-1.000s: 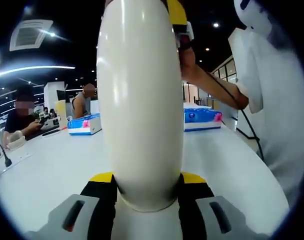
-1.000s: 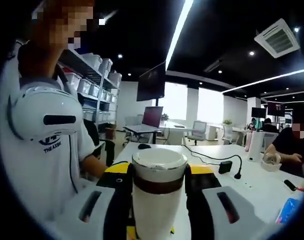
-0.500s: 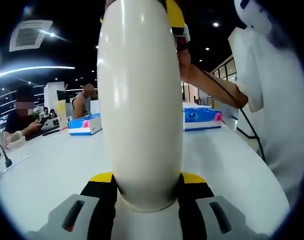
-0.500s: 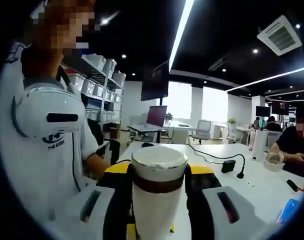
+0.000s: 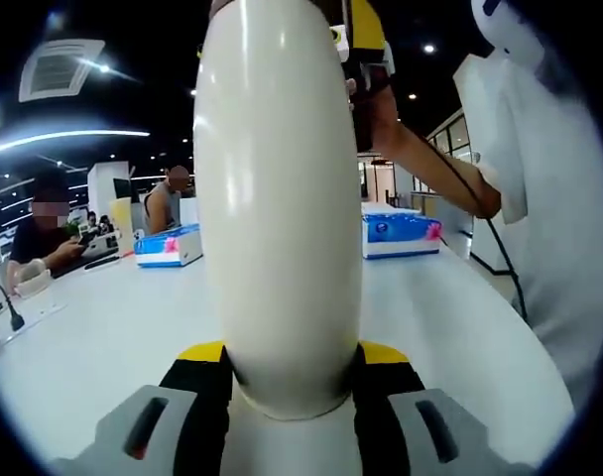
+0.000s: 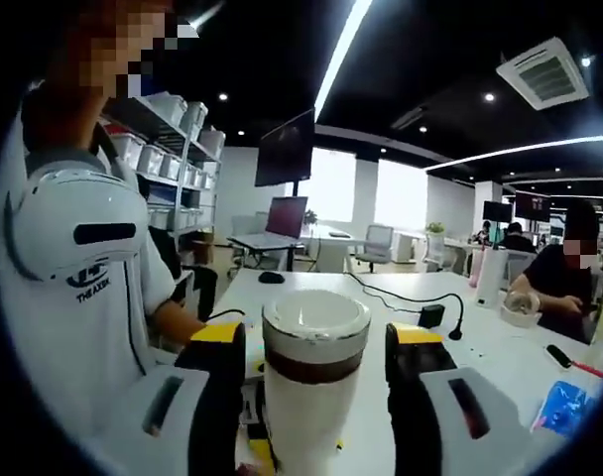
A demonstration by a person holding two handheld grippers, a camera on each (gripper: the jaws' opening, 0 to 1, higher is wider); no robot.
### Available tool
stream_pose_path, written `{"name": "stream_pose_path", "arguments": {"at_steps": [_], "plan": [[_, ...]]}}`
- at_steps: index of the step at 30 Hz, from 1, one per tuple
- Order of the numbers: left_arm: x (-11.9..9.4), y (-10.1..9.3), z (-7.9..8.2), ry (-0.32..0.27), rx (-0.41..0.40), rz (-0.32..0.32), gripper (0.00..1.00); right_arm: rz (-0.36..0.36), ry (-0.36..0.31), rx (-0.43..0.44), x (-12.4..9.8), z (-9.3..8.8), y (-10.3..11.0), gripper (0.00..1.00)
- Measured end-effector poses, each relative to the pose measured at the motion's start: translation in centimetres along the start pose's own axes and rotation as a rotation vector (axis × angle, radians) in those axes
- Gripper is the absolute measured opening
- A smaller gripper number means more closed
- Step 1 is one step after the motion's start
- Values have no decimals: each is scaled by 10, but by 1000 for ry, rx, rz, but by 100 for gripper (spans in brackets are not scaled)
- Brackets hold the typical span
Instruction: Grasp the water cup twist off the cup lid place the cup lid on the table
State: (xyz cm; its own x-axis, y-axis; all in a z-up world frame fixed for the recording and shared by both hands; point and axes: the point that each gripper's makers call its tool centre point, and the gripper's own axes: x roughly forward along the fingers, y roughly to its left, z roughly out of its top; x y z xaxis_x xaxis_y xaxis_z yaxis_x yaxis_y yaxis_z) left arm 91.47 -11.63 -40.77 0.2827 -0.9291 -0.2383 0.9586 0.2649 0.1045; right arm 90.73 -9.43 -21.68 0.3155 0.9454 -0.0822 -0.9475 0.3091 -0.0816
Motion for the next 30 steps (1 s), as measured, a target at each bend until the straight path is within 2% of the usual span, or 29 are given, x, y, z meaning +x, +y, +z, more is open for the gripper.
{"name": "stream_pose_path", "arguments": {"at_steps": [3, 6, 9, 12, 13, 16, 17, 19, 21, 25, 27, 30], "plan": [[0, 0, 0, 0, 1, 1, 49, -91, 41, 6, -4, -5, -7, 67], [0, 0, 0, 0, 2, 2, 49, -166, 41, 13, -8, -4, -9, 71], [0, 0, 0, 1, 4, 1, 49, -249, 75, -30, -13, -7, -9, 79], [0, 0, 0, 1, 5, 1, 49, -332, 72, -28, -16, -4, -10, 78], [0, 0, -1, 1, 5, 1, 49, -426, 80, -59, -19, -2, -14, 77], [0, 0, -1, 1, 5, 1, 49, -536, 54, -65, -18, 3, -10, 78], [-1, 0, -1, 1, 5, 1, 49, -566, 42, -43, -15, 3, -7, 80], [-1, 0, -1, 2, 6, -1, 49, -618, 28, 26, -12, 1, -6, 76], [-1, 0, -1, 2, 6, -2, 49, -656, -24, 62, -10, 6, -6, 75], [-1, 0, -2, 2, 8, -4, 49, -766, 16, -19, -10, 6, -7, 76], [-1, -1, -2, 3, 8, -5, 49, -821, -6, -37, -9, 11, -7, 76], [-1, -1, -2, 3, 8, -5, 49, -874, -47, 2, -7, 12, -4, 74]]}}
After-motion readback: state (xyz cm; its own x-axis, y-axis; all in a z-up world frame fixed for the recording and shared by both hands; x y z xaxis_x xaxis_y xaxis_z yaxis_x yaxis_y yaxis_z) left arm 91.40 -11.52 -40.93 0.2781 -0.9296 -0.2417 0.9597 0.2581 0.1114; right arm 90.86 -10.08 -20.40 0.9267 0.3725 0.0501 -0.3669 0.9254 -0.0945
